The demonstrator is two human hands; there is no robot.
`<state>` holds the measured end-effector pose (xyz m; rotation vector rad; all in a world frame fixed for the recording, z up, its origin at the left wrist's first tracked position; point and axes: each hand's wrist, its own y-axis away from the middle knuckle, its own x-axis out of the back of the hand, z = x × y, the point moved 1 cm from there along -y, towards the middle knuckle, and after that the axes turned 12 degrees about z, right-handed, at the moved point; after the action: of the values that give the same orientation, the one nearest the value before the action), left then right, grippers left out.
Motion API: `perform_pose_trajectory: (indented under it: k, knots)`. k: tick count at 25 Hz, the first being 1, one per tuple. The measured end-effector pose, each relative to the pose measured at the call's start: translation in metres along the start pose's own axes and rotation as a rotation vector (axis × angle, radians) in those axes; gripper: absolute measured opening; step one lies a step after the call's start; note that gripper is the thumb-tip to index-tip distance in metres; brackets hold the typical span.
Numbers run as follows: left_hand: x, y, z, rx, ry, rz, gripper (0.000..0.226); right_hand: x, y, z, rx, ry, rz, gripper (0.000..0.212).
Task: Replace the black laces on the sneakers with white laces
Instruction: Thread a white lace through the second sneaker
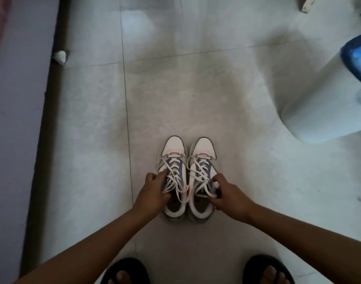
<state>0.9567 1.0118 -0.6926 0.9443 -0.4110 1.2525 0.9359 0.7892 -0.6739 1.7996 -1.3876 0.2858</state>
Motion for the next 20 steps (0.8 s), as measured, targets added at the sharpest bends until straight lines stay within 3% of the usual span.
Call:
perform_pose_trajectory:
  k: [5, 7, 9, 10, 12, 15, 17, 20]
  knots:
    - [0.019, 0.002, 0.012, 0.008, -0.138, -0.206, 0.075, 0.04, -0.031, 0.008, -0.183, -0.11, -0.356, 0.043]
    - [0.03, -0.012, 0.03, -0.048, -0.266, -0.176, 0.073, 0.059, -0.052, 0.007, -0.184, -0.116, -0.206, 0.037]
    - [0.034, -0.027, 0.058, -0.182, -0.159, -0.021, 0.056, 0.06, -0.068, 0.002, -0.074, 0.005, 0.148, 0.024]
    - [0.031, -0.03, 0.072, -0.254, -0.084, 0.025, 0.045, 0.054, -0.071, -0.003, -0.006, 0.072, 0.237, 0.019]
    - [0.014, -0.027, 0.092, -0.36, -0.053, -0.044, 0.037, 0.035, -0.078, -0.012, 0.096, 0.161, 0.216, 0.02]
    - [-0.021, -0.005, 0.087, -0.502, -0.267, -0.249, 0.058, 0.028, -0.088, -0.016, 0.146, 0.29, 0.173, 0.02]
    - [-0.033, 0.002, 0.073, -0.566, -0.387, -0.242, 0.072, 0.025, -0.09, -0.017, 0.216, 0.374, 0.178, 0.02]
    - [-0.038, 0.004, 0.063, -0.613, -0.369, -0.152, 0.069, 0.019, -0.094, -0.017, 0.223, 0.431, 0.157, 0.021]
